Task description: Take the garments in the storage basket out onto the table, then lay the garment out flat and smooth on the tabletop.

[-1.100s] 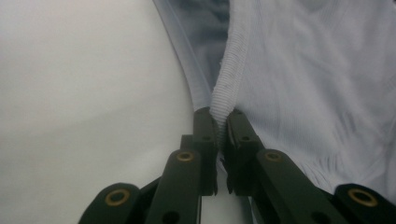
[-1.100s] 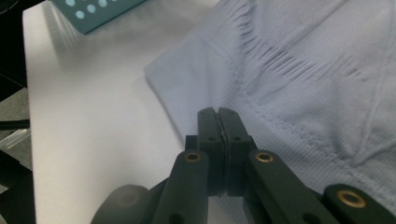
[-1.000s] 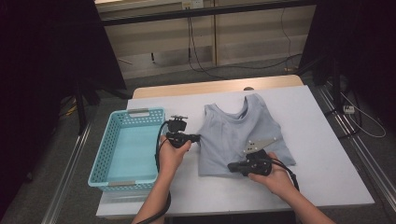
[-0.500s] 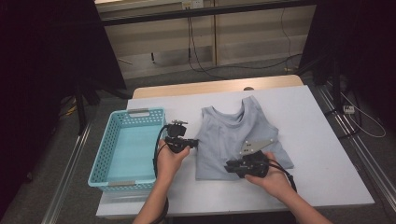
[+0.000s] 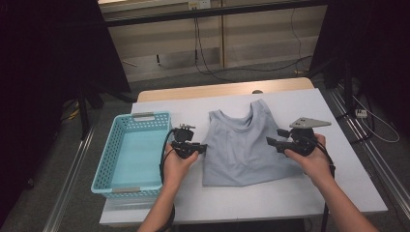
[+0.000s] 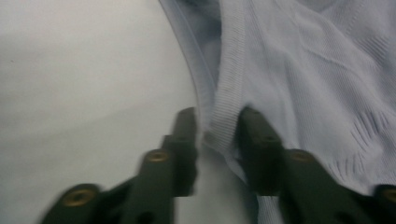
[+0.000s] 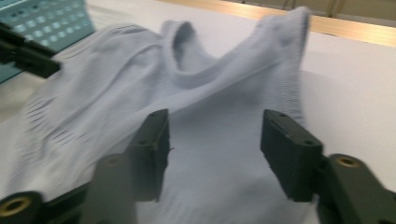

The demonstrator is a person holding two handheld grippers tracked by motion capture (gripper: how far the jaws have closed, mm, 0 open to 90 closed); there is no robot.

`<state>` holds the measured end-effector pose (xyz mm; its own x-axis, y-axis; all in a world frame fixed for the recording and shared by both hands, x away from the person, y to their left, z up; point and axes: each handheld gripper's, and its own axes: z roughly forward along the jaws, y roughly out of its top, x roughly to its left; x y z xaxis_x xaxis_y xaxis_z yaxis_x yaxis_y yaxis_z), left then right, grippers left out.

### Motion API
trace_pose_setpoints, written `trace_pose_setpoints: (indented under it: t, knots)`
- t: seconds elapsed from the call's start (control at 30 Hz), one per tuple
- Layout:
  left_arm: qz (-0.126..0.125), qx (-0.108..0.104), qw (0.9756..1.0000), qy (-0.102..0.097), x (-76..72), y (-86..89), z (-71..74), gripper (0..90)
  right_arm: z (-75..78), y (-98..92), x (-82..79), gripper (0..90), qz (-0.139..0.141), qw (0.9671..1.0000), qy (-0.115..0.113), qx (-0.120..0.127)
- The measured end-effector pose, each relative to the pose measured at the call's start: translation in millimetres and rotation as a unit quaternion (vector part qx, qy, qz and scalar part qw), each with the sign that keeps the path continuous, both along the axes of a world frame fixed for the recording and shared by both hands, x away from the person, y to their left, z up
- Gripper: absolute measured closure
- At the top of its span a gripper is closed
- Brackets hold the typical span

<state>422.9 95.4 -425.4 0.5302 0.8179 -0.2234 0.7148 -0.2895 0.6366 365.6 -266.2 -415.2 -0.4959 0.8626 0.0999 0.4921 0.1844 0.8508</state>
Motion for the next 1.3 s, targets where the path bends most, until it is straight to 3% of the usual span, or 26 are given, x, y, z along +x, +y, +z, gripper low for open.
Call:
trace_pose_setpoints:
  t: [0.07,0.2,0.43,0.63,0.87,1.1,1.23,1.3]
  knots:
    - [0.000,-0.001,0.9999,-0.011,1.3,-0.8,1.7,45.9,-1.7,-3.7,5.6,36.4,-0.012,0.9999,0.002,-0.004]
    - [-0.007,-0.001,0.9998,-0.019,2.1,-6.2,4.2,30.8,-8.9,-8.7,15.4,31.0,-0.031,0.9994,0.017,-0.004]
    - [-0.022,0.004,0.9992,-0.032,0.9,-8.5,2.6,18.4,-17.4,-22.4,30.8,26.8,-0.075,0.9965,0.033,-0.012]
    - [-0.025,0.006,0.9989,-0.038,-2.3,-4.9,5.2,15.7,-14.7,-34.5,36.9,27.3,-0.100,0.9944,0.034,-0.008]
    - [-0.024,0.008,0.9990,-0.037,-2.6,-3.0,4.1,15.7,-20.0,-36.8,50.4,39.1,-0.097,0.9940,0.048,-0.015]
    - [-0.026,0.010,0.9989,-0.038,-2.5,-3.3,3.9,15.7,-32.7,-32.8,62.1,51.6,-0.081,0.9940,0.074,0.002]
    - [-0.025,0.010,0.9990,-0.037,-3.1,-3.7,3.2,15.7,-38.9,-32.3,63.5,81.1,-0.058,0.9928,0.104,0.013]
    - [-0.025,0.010,0.9989,-0.038,-3.1,-4.4,2.9,15.7,-37.4,-31.3,63.6,86.9,-0.058,0.9935,0.098,0.002]
